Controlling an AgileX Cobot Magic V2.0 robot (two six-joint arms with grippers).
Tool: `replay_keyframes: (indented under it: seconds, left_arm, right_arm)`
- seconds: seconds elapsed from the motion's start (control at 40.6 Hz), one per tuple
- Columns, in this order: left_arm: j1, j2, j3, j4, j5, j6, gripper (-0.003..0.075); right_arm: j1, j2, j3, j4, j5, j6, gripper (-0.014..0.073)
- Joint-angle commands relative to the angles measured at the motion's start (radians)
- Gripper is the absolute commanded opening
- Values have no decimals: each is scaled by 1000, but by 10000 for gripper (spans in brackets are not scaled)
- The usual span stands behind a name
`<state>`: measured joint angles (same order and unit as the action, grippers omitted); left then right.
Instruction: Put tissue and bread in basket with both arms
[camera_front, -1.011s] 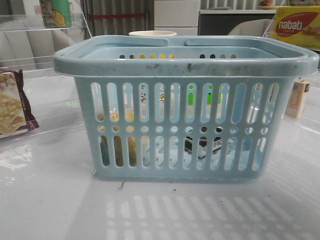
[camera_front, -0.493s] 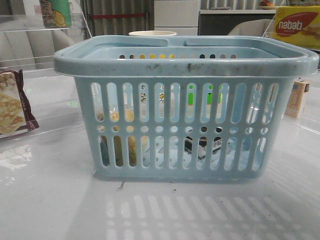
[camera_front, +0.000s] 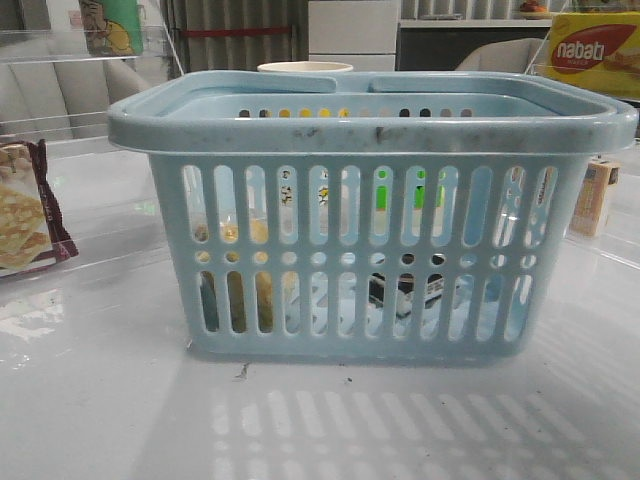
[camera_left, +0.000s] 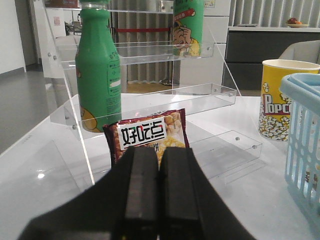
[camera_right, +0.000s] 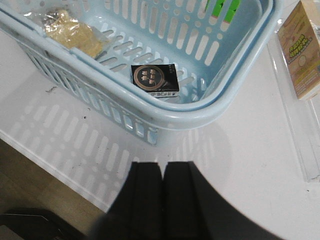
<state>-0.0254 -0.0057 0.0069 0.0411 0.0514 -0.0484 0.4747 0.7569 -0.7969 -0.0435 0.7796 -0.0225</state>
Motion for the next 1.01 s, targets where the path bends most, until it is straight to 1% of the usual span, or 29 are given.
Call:
replay_keyframes:
  seconds: [0.0, 0.197, 0.37, 0.419, 0.986]
  left_arm:
    - [1, -20, -1, -11, -93, 1, 97]
    - [1, -20, -1, -8, -91, 7, 97]
    - [-1, -20, -1, -92, -93, 138, 97]
    - [-1, -20, -1, -94, -95, 148, 97]
    - [-1, -20, -1, -94, -93, 148, 97]
  right_arm:
    - [-2, 1, -25, -16, -65, -4, 66]
    - [-2, 1, -25, -16, -65, -4, 66]
    - [-2, 1, -25, -16, -65, -4, 66]
    - [-2, 1, -25, -16, -65, -4, 66]
    - [-2, 1, -25, -16, -65, -4, 66]
